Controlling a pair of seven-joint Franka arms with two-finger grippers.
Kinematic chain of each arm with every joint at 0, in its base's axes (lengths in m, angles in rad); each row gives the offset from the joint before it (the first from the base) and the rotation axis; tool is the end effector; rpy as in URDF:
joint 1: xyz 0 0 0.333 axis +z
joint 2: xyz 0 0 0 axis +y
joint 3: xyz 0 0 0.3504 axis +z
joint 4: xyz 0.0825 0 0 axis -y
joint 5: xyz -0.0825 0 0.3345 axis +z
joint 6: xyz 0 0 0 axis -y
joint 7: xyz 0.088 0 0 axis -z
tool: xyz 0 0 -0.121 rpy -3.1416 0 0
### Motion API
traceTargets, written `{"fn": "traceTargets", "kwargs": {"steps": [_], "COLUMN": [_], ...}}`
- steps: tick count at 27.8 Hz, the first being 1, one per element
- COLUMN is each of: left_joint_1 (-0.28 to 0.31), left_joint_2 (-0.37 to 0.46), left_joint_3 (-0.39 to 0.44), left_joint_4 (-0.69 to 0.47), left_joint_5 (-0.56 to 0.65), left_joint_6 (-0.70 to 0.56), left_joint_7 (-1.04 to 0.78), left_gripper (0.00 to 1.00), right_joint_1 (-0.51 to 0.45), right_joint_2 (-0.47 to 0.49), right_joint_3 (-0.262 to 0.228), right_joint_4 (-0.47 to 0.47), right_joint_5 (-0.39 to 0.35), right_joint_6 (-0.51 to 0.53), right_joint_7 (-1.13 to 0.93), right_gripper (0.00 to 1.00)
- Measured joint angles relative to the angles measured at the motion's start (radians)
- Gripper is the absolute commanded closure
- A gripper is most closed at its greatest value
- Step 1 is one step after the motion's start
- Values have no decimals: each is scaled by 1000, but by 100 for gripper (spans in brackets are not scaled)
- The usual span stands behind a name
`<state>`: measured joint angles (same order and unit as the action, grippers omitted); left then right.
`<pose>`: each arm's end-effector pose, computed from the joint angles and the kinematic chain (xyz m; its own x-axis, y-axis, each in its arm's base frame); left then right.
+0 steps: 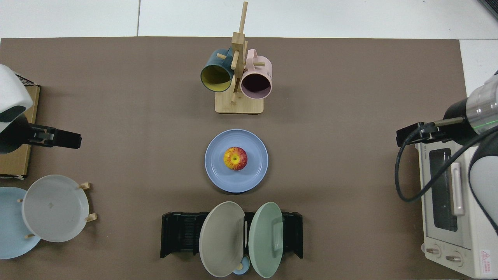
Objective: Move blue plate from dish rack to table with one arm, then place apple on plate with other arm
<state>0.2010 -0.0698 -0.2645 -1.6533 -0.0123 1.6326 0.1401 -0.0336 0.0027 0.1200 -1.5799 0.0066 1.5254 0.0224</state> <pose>0.4866 -0.0378 0.6488 0.9784 -0.2016 0.0454 -0.2013 -0.9795 -0.0124 0.4979 0.0439 0.6359 0.9963 0.0641 -0.0573 0.0639 -0.9979 -0.0056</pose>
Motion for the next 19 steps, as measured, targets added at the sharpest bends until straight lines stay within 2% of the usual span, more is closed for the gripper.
{"fn": "traceTargets", "kwargs": {"steps": [4, 10, 19], "left_joint_1": [-47, -160, -181], "left_joint_2": [0, 0, 4], "left_joint_3": [29, 143, 177], "left_joint_4": [2, 17, 31], "left_joint_5": [0, 0, -10], "left_joint_6": [0, -10, -20], "left_joint_7": [-9, -11, -11], "left_gripper": [0, 0, 0], "right_joint_1": [0, 0, 0], "right_joint_2": [0, 0, 0], "right_joint_3": [0, 0, 0], "right_joint_4": [0, 0, 0], "right_joint_5": [0, 0, 0], "right_joint_6": [0, 0, 0], "right_joint_7": [0, 0, 0], "right_gripper": [0, 0, 0]}}
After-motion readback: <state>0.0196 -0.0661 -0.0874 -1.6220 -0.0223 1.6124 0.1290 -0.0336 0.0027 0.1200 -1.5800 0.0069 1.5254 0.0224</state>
